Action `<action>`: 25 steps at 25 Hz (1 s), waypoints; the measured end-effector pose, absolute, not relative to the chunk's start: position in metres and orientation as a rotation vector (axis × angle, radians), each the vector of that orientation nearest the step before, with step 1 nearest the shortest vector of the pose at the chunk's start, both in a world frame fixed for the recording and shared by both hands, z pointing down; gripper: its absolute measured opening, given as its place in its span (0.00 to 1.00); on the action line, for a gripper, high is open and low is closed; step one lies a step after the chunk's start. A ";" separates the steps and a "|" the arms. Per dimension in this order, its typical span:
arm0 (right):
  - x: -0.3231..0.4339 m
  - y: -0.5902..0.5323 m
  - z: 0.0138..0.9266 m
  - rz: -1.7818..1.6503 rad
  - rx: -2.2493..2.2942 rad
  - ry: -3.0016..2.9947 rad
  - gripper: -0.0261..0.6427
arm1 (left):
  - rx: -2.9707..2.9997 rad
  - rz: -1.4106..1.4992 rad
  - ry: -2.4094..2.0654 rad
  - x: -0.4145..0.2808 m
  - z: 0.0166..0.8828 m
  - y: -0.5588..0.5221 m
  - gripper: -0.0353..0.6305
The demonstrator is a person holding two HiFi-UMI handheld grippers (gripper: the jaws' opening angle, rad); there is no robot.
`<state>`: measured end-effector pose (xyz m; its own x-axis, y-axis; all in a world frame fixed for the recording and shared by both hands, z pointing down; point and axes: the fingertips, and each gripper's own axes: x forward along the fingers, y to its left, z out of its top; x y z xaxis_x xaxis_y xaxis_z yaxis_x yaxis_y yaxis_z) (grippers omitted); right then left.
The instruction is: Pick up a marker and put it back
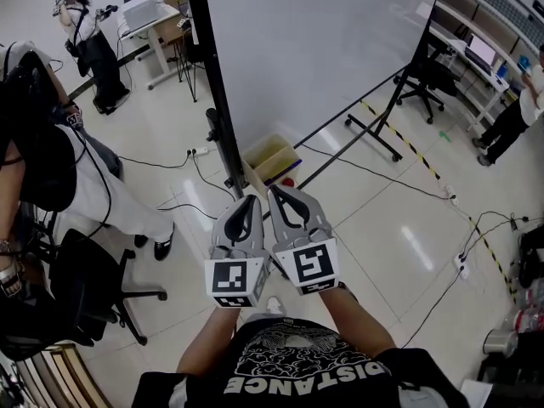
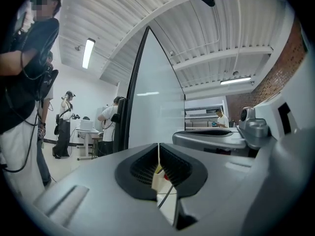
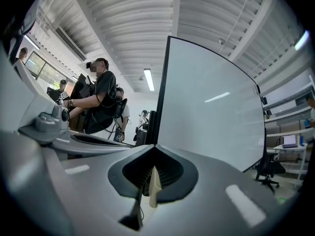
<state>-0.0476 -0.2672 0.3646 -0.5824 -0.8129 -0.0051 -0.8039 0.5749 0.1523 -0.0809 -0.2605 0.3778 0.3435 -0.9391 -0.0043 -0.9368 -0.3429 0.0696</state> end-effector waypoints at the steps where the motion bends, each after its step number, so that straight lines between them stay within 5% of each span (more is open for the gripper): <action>1: -0.045 -0.263 0.364 -0.213 1.403 -2.733 0.04 | 2.529 -0.068 -1.769 -0.078 0.377 -0.258 0.06; 25: 0.001 -0.190 0.365 -0.155 1.356 -2.784 0.04 | 2.519 -0.051 -1.818 -0.034 0.375 -0.188 0.06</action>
